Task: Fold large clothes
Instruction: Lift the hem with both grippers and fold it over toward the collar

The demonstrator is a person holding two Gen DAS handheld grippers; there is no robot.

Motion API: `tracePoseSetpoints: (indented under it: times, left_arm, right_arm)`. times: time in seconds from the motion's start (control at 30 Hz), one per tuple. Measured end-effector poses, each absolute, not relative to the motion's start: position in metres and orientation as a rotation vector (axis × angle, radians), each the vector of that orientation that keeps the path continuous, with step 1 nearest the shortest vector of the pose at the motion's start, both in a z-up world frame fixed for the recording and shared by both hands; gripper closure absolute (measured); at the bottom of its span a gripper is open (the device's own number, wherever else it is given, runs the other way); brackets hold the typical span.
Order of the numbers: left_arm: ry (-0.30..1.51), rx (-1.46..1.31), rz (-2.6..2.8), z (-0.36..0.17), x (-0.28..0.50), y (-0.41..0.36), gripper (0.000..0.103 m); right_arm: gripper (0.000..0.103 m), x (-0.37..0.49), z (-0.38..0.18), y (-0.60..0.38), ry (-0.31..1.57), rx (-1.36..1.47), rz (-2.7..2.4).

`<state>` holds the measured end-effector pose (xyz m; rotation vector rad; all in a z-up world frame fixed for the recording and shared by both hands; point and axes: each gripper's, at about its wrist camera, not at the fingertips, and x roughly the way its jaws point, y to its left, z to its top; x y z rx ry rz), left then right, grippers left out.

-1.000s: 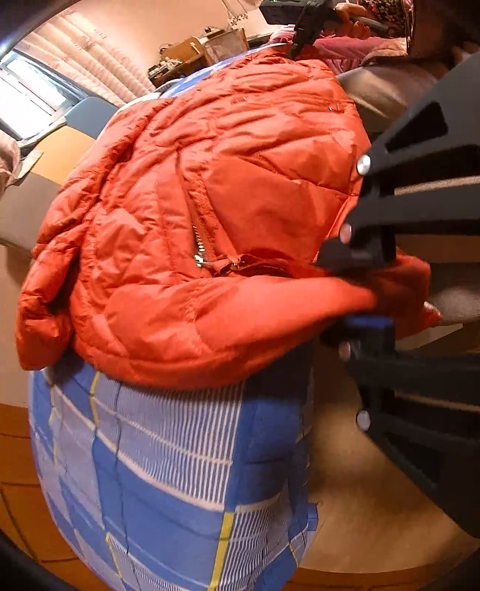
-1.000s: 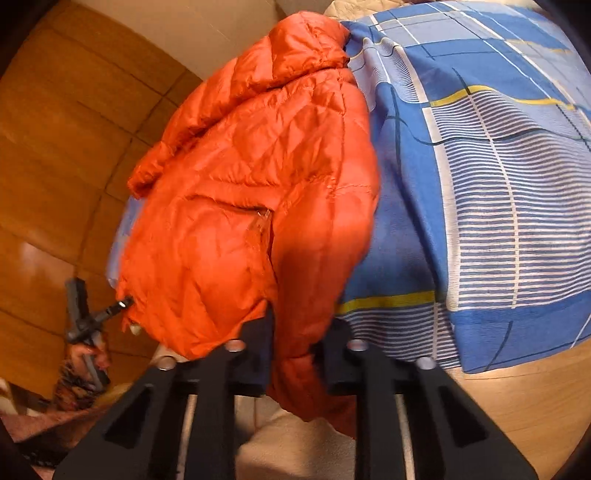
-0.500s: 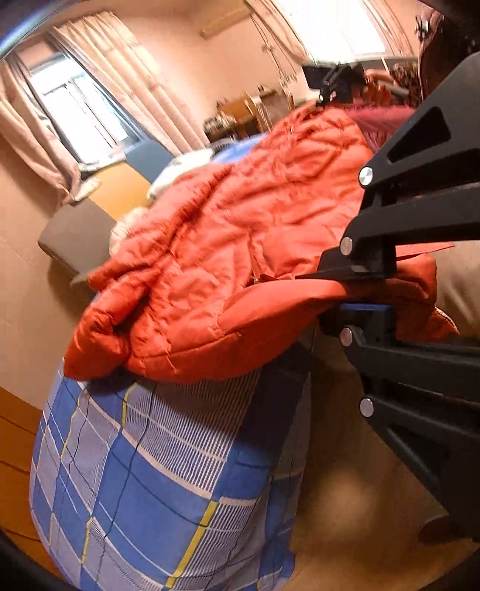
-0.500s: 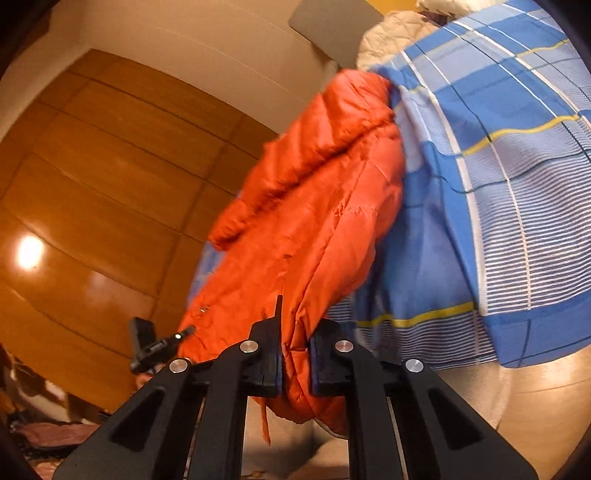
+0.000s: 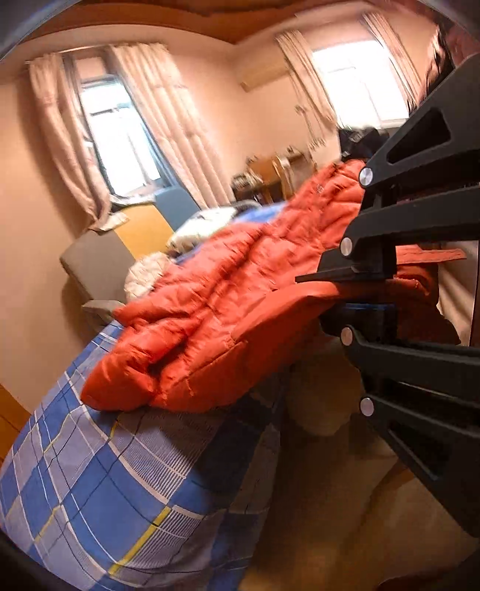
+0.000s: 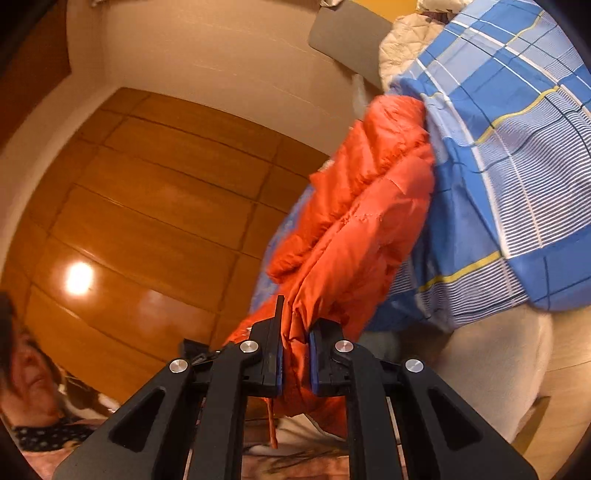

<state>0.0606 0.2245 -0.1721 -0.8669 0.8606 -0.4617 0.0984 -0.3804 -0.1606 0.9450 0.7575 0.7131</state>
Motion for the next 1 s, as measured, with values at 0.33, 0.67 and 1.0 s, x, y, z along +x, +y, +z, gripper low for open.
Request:
tracePoseSetpoints:
  times: [0.33,0.67,1.0]
  left_arm:
    - [0.757,-1.027,-0.543,-0.148,0.092,0.243,0.096]
    - [0.702,-1.044,-0.488,-0.148,0.187,0.236,0.095]
    - [0.725,-1.075,-0.35,-0.181,0.261,0.244,0.094]
  right_arm:
    - [0.093,0.132,-0.14,-0.387,0.642,1.035,0.77]
    - [0.093,0.239,-0.18,-0.414,0.641,1.213,0.613]
    - [0.093,0.305,-0.218,-0.417,0.701,1.226,0.483]
